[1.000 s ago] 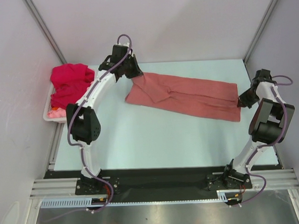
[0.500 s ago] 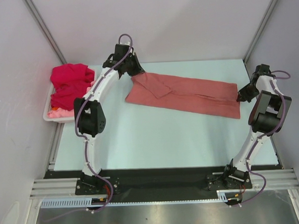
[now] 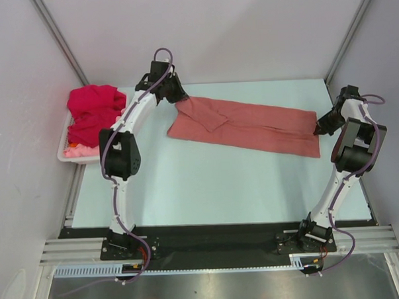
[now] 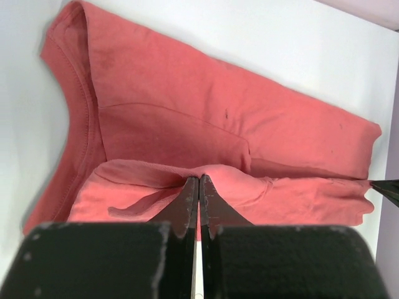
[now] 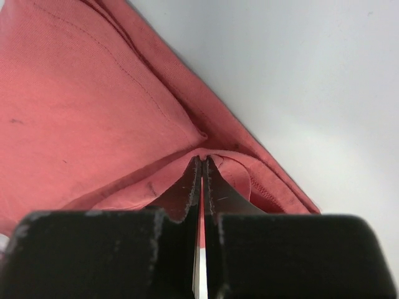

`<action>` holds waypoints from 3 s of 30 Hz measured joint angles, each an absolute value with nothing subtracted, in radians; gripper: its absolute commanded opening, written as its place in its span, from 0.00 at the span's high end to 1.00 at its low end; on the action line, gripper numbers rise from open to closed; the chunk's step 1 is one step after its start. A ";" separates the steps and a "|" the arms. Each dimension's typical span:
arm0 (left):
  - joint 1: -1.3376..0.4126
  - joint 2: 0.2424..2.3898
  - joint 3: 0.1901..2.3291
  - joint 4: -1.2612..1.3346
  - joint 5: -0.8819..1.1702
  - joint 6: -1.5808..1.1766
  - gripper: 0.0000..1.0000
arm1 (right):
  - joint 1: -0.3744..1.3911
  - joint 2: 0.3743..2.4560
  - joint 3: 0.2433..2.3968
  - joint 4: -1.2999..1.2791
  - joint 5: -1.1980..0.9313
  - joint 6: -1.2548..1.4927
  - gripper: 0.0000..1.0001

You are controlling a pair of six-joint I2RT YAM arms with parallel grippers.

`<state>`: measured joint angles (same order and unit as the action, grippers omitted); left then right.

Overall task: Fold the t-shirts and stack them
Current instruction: Fold the tshirt

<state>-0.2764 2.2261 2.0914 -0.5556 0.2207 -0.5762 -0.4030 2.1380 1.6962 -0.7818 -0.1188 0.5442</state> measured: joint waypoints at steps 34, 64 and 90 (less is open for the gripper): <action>-0.262 2.103 1.843 -0.514 0.302 -0.436 0.71 | -0.305 1.958 1.608 -0.883 -0.123 0.402 0.61; -0.263 2.203 1.713 -0.560 0.344 -0.416 0.72 | -0.406 1.954 1.473 -0.800 -0.097 0.359 0.49; -0.270 2.175 1.713 -0.564 0.378 -0.417 0.74 | -0.413 2.136 1.672 -0.739 -0.175 0.336 0.66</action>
<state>-0.2703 2.1750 1.7130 -0.5636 0.3779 -0.4171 -0.4133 2.1365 1.6722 -0.7391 -0.1753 0.3355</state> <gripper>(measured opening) 0.265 0.338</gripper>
